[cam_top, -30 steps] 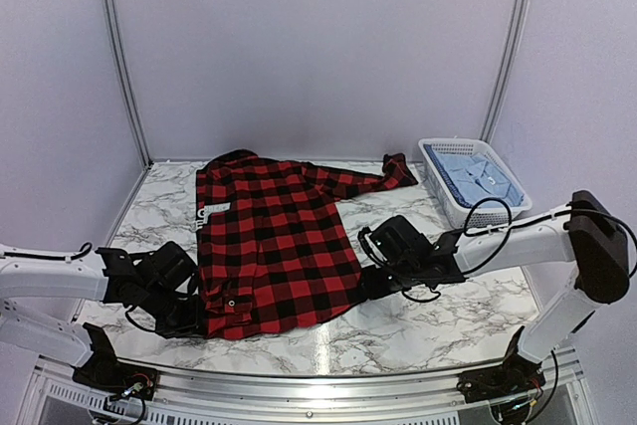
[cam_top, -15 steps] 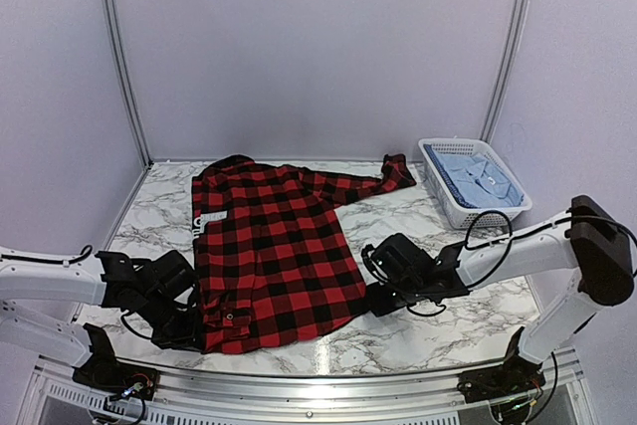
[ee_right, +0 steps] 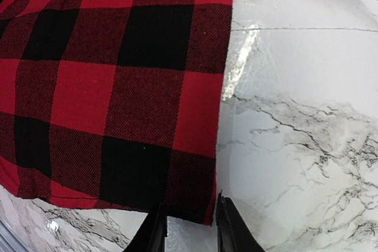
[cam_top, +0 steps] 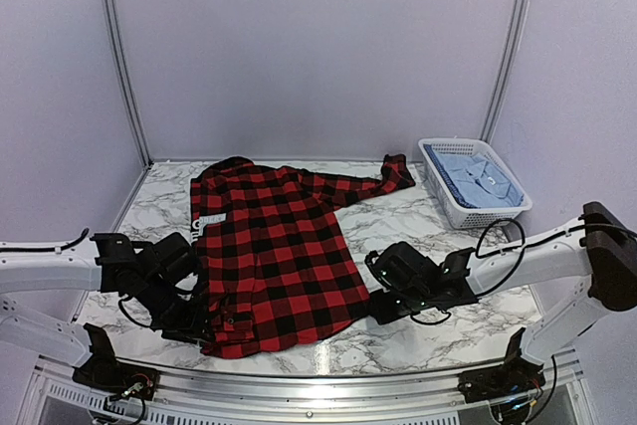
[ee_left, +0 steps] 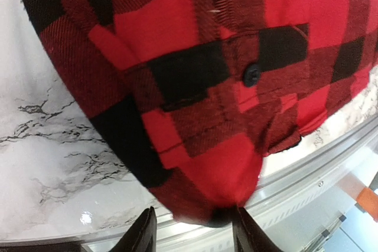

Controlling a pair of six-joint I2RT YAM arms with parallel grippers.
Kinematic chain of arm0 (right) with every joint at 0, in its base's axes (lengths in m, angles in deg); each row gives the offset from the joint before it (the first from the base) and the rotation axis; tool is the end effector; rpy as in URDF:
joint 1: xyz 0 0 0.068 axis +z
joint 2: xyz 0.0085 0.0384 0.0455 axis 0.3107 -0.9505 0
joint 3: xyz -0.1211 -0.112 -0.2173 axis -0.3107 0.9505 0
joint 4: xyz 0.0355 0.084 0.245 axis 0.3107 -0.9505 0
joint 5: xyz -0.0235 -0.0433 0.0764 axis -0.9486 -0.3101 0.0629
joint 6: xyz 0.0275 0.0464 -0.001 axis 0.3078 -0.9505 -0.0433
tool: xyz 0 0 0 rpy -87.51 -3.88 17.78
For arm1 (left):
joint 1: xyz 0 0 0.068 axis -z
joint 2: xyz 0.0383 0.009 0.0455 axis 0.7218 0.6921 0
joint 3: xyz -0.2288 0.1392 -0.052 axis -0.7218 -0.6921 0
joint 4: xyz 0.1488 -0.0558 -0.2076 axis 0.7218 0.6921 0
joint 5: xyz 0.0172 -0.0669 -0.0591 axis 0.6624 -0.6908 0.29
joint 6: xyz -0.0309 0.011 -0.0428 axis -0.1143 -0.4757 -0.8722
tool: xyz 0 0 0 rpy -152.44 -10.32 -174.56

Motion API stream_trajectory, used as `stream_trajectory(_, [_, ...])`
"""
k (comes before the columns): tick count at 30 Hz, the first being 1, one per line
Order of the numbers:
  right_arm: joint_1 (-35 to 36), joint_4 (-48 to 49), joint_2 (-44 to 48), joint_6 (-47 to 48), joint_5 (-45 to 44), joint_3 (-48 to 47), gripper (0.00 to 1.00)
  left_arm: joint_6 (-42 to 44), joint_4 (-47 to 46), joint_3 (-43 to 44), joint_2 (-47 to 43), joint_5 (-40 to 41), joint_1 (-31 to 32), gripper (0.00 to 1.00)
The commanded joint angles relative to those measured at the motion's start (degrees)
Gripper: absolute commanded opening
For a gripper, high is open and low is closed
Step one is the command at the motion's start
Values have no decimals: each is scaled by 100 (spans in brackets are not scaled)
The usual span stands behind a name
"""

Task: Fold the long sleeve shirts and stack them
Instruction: Move the 1/3-folded shirt to the center of the board, then fold the 1/3-folded shirt at the center of the board.

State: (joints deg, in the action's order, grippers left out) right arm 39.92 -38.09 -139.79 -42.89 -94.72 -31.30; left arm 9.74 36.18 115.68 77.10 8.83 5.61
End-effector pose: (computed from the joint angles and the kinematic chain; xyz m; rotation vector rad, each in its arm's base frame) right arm 0.1425 0.2198 0.1469 -0.4792 2.6239 0.4015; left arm 0.1091 -0.1542 0.1790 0.1697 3.0555 -0.6648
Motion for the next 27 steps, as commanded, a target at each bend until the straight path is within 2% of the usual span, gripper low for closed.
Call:
stream_trajectory(1, [10,-88,-23,-62,-124,-254,26,445,492,362,-208,-128,24,45])
stream_trajectory(7, [-113,133,67,-235,60,-53,33,555,589,621,-368,-147,23,45])
stream_trajectory(11, [-317,475,177,-352,348,156,35,717,526,1092,-126,195,0,46])
stream_trajectory(16, [-392,676,96,-406,548,179,31,1043,-63,1834,822,385,-164,41])
stream_trajectory(21, [-388,683,115,-465,509,209,27,1300,-1020,2591,2065,88,-198,37])
stream_trajectory(27, [-440,701,65,-468,506,168,25,1537,-1550,2957,3143,-12,-194,30])
